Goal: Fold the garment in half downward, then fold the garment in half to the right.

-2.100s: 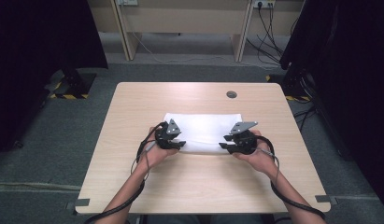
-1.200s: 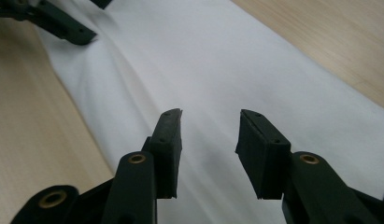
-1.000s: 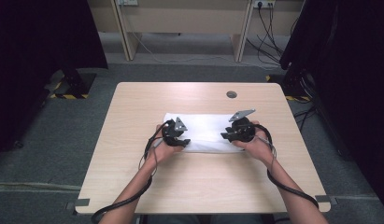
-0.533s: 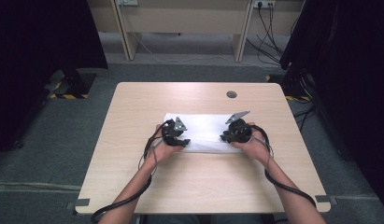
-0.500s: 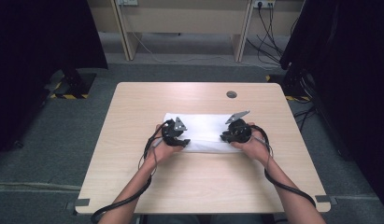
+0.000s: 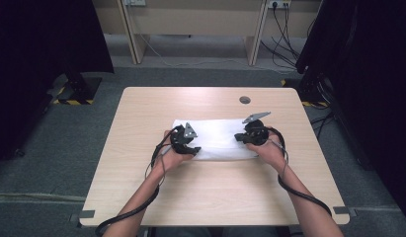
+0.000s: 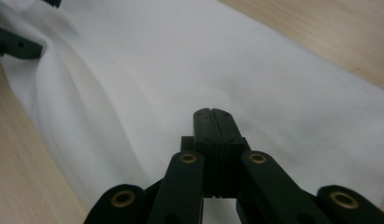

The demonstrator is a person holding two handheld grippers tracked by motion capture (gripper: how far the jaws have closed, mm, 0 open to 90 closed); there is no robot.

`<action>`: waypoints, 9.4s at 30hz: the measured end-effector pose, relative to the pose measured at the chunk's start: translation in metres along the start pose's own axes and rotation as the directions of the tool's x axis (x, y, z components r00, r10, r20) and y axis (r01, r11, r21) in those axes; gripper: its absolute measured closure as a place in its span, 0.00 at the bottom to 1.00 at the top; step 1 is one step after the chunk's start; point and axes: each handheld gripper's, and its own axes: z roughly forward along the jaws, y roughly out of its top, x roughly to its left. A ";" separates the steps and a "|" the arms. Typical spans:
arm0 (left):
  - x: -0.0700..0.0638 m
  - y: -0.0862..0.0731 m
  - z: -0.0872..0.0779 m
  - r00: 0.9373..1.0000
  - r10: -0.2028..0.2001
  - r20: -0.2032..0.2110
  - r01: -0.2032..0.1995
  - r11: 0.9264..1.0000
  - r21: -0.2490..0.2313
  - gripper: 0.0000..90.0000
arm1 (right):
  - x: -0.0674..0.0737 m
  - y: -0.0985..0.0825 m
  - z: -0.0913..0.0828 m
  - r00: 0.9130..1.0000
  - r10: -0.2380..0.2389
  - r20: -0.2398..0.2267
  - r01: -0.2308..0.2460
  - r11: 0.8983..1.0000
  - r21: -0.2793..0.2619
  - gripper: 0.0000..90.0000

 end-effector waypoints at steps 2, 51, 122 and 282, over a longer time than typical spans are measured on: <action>0.000 0.000 0.000 1.000 0.004 0.001 -0.004 1.000 0.002 0.48 | -0.002 0.002 -0.003 1.000 0.028 0.003 -0.028 0.999 -0.033 1.00; 0.043 -0.007 0.009 0.994 -0.061 -0.092 0.066 0.997 0.045 0.50 | -0.026 -0.019 -0.015 0.988 0.093 0.126 -0.092 0.996 -0.007 0.68; 0.053 -0.059 -0.026 0.963 -0.261 -0.062 0.261 0.965 -0.011 0.56 | -0.007 -0.056 -0.021 0.982 -0.048 0.180 0.042 0.998 0.037 0.71; 0.092 -0.023 -0.004 0.958 -0.285 0.042 0.277 0.950 0.143 0.94 | 0.219 0.067 0.110 0.850 -0.427 -0.308 0.462 0.886 0.048 0.73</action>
